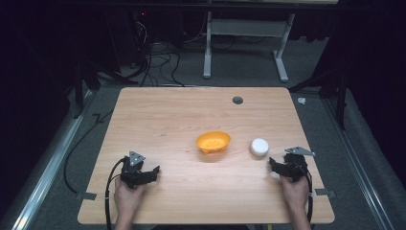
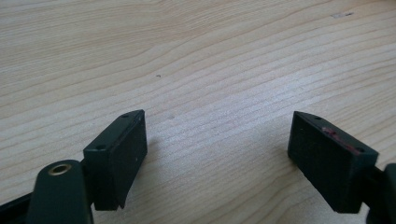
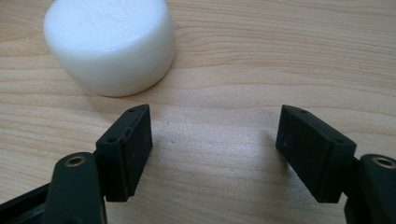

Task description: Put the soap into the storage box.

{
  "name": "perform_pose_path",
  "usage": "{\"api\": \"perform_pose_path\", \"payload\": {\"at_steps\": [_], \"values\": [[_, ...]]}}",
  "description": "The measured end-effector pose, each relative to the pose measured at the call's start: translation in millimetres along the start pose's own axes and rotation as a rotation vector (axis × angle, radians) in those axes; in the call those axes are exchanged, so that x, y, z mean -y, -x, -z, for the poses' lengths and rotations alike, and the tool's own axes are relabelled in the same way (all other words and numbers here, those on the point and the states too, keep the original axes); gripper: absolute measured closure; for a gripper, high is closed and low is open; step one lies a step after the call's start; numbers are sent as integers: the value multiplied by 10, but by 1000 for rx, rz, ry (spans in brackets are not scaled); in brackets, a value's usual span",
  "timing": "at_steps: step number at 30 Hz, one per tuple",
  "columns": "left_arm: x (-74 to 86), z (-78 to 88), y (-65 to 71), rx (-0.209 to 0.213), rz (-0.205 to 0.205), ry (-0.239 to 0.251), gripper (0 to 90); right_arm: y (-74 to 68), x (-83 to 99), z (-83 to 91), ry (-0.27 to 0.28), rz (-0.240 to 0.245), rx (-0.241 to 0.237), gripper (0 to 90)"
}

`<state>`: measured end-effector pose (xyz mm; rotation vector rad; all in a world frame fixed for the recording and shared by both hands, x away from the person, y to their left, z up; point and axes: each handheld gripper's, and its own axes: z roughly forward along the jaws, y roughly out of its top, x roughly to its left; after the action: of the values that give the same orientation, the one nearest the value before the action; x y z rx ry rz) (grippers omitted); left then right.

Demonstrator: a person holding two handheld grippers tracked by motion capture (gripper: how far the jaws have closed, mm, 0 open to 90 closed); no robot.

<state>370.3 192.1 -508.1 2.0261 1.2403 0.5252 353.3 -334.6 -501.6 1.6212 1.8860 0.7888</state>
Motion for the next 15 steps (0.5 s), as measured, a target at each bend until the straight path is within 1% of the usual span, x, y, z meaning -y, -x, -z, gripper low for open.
{"api": "perform_pose_path", "payload": {"at_steps": [15], "values": [[0,0,0,0,0,0,204,-2,0,0,1,4,-3,275]]}}
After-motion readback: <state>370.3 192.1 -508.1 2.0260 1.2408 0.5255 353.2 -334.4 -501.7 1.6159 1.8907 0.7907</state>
